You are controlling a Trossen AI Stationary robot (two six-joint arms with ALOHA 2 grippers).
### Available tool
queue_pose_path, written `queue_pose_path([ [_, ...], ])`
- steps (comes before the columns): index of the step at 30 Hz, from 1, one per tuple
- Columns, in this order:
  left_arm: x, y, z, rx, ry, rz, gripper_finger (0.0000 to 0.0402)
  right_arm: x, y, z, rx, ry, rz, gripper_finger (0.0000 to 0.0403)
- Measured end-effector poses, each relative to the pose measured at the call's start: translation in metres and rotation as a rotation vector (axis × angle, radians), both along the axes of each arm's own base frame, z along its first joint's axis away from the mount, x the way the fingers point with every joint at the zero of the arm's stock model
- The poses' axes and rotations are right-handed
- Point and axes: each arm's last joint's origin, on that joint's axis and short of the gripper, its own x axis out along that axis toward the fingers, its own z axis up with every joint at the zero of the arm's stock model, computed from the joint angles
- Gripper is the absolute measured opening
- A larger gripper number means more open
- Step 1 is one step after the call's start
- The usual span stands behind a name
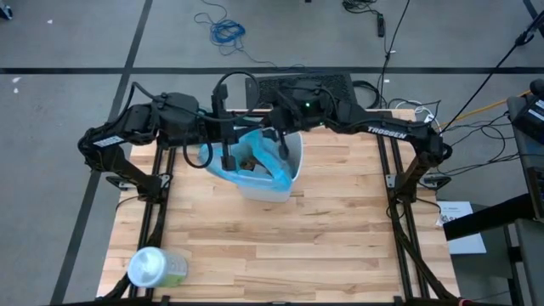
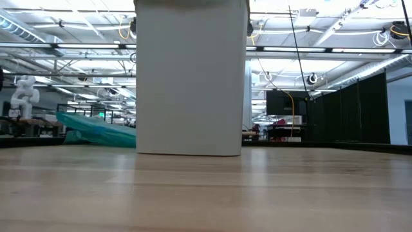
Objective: Place trash/remove bag and relplace
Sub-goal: Close the light blue trash bag
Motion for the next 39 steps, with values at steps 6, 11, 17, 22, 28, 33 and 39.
queue_pose_path([
  [6, -0.005, 0.0, 0.004, 0.0, -0.025, 0.0, 0.0, -0.001, 0.001, -0.007, 0.008, 0.075, -0.028, 0.0001],
  [11, -0.019, 0.0, 0.018, 0.016, -0.123, -0.01, 0.0, -0.002, 0.002, -0.011, 0.005, 0.124, -0.069, 0.0],
  [17, -0.035, -0.003, 0.03, 0.034, -0.19, -0.031, 0.0, -0.003, 0.002, -0.014, 0.011, 0.154, -0.076, 0.0],
  [22, -0.045, -0.006, 0.036, 0.043, -0.234, -0.047, 0.0, -0.005, 0.0, -0.018, 0.006, 0.196, -0.115, 0.0],
  [28, -0.053, -0.009, 0.042, 0.051, -0.271, -0.043, 0.0, -0.004, -0.001, -0.028, 0.005, 0.262, -0.146, 0.0],
  [33, -0.054, -0.011, 0.04, 0.065, -0.255, -0.02, 0.0, -0.004, -0.004, -0.043, 0.013, 0.307, -0.153, 0.0],
  [39, -0.056, -0.012, 0.041, 0.086, -0.251, -0.005, 0.0, -0.004, -0.006, -0.049, 0.018, 0.318, -0.158, 0.0],
])
